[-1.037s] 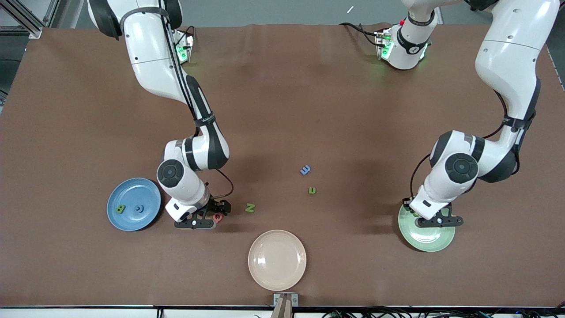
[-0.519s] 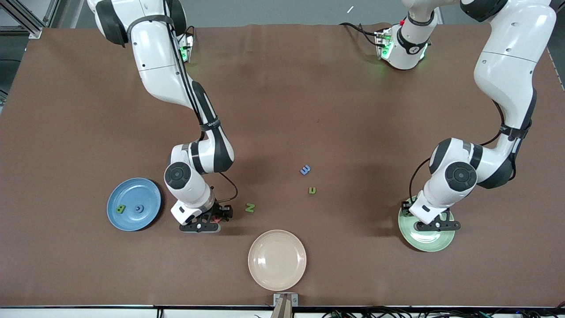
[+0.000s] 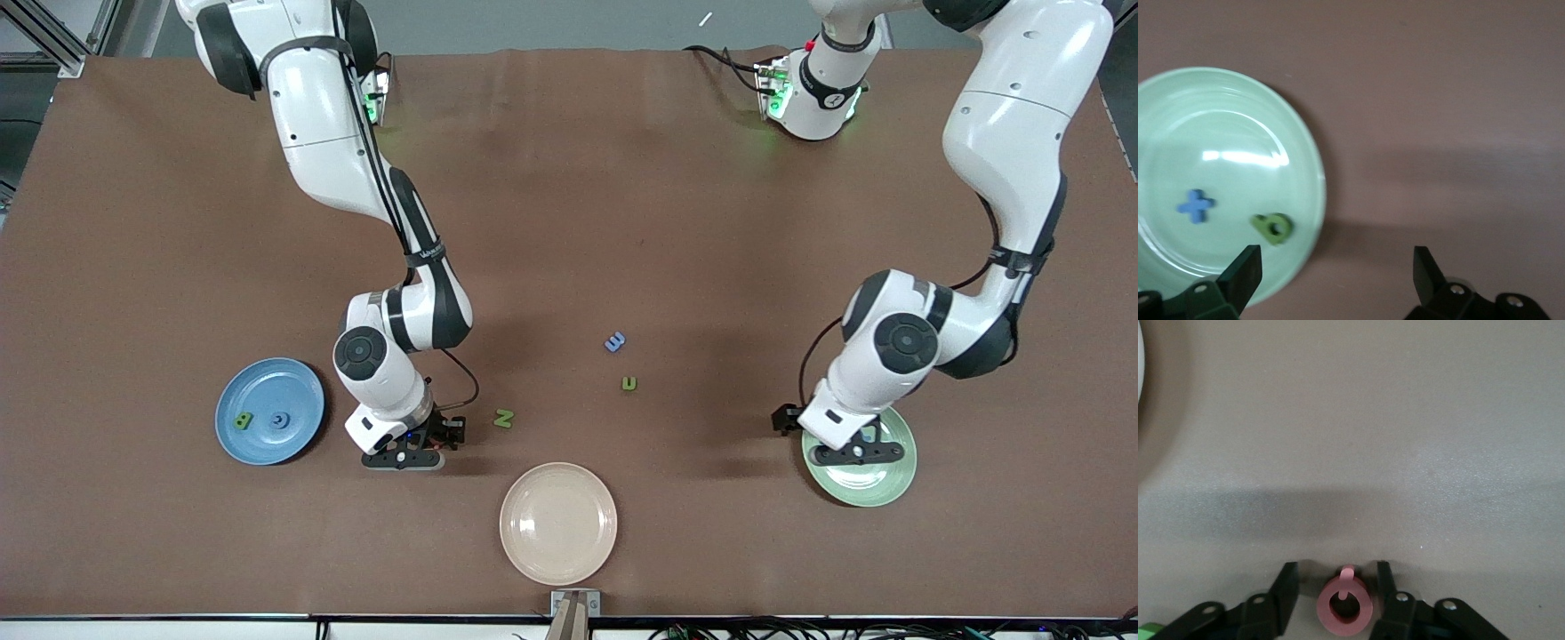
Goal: Sort uppercase to blue plate, lowercase to green plate
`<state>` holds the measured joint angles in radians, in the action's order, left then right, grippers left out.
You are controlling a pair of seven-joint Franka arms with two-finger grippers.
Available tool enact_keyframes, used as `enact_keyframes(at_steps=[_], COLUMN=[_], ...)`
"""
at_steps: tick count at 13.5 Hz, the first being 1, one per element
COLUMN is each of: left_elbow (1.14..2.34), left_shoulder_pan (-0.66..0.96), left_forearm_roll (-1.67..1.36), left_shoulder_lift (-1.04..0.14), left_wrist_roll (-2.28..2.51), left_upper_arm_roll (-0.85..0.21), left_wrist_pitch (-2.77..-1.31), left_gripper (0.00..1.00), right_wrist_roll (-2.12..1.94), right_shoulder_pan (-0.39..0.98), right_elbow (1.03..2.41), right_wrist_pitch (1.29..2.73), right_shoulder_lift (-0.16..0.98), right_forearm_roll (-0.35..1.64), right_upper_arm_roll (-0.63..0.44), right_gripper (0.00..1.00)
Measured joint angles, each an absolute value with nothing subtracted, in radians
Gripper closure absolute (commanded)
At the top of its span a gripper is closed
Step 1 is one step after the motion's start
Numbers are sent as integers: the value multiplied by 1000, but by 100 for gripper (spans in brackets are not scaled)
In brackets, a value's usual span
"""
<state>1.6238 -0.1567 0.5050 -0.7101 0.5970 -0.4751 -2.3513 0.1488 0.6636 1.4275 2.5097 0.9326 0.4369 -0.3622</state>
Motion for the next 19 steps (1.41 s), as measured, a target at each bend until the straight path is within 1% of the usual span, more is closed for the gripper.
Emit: enact_keyframes(at_steps=[2,3,4,5,6,8,9,10,15,17,19], left_elbow=[1624,1624,1623,1614,1601,1576,1563,1551,1515,1490,1475], left_shoulder_pan=[-90,-50,-13,25,63,126,148,167,216,236,271], left_forearm_roll=[505,505,505,505,505,505,505,505,505,505,505], left_shoulder_lift=[-710,-711,-713,-720,-731,-765,-784,-802,-858,-874,-881], left_wrist_roll=[705,745,768,777,783,787,787,787,793,793,793], left_upper_arm_roll=[-480,-479,-479,-478,-477,-475,-473,-472,-469,-462,-433], left_wrist_pitch=[-2351,-2350,-2350,-2350,-2350,-2350,-2351,-2351,-2354,-2354,-2354], left_gripper=[3,6,11,15,16,23,25,28,36,37,43], right_wrist_roll=[149,149,149,149,149,149,149,150,152,153,153], right_shoulder_pan=[664,664,664,664,664,664,664,664,664,664,662], right_elbow=[1426,1426,1426,1426,1425,1424,1423,1422,1417,1403,1389], right_wrist_pitch=[2508,2507,2507,2507,2507,2506,2506,2506,2495,2433,2388], right_shoulder_lift=[933,933,933,933,933,933,932,932,930,921,910], right_forearm_roll=[437,437,437,437,437,437,437,437,439,439,439], right_upper_arm_roll=[-365,-365,-366,-366,-366,-365,-365,-365,-365,-370,-380], right_gripper=[74,78,81,83,86,91,96,98,100,100,100])
